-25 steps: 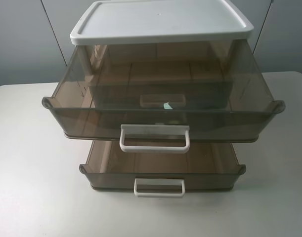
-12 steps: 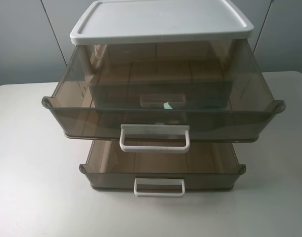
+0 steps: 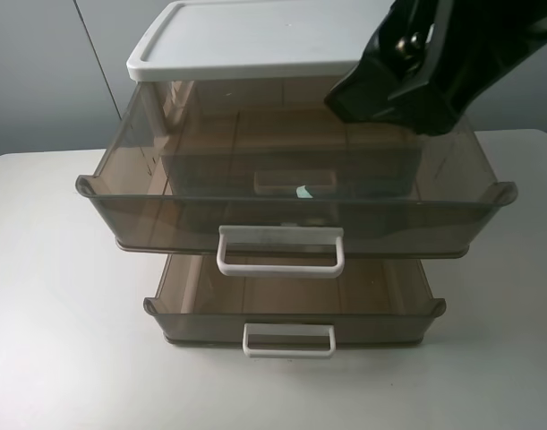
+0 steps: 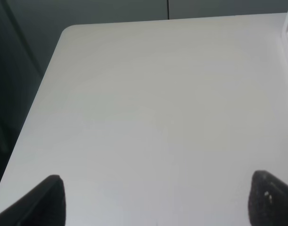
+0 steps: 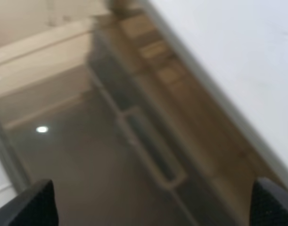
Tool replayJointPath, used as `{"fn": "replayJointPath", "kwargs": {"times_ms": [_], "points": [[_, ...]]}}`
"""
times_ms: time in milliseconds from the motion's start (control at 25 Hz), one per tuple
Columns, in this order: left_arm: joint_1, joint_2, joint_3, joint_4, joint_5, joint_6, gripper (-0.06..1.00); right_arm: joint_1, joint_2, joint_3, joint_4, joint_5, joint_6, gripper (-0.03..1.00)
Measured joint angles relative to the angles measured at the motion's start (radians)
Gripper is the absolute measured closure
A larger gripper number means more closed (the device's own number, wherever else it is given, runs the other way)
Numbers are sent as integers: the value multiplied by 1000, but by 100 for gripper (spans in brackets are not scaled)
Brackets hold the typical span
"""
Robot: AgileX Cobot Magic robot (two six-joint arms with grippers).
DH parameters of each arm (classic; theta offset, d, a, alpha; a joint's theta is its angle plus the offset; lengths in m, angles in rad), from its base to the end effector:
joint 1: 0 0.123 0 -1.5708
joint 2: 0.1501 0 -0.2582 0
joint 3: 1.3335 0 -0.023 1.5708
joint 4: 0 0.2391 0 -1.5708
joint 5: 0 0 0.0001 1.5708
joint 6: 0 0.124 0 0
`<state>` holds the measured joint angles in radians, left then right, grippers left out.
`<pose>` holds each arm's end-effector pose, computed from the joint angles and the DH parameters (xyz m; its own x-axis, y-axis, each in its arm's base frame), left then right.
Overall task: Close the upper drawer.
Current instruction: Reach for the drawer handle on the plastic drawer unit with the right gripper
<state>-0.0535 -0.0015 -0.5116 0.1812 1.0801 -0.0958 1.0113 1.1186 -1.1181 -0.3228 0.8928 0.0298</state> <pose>0.0389 0.0177 0.2594 -0.4540 0.0147 -0.8909 -0.0929 0.9936 0.0638 0.1559 0.1911 0.3285 -0.2393 -0.7035 -0.6692 -0.7824 0.5478 -0.2962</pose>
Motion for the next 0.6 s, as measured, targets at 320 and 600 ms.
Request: {"fn": "replayJointPath", "kwargs": {"times_ms": [320,600], "points": [[0,0,0,0,0,0,20,72,113,-12,207,-33,-94,35],[0,0,0,0,0,0,20,74,122,-29,361,-34,-198,35]]}}
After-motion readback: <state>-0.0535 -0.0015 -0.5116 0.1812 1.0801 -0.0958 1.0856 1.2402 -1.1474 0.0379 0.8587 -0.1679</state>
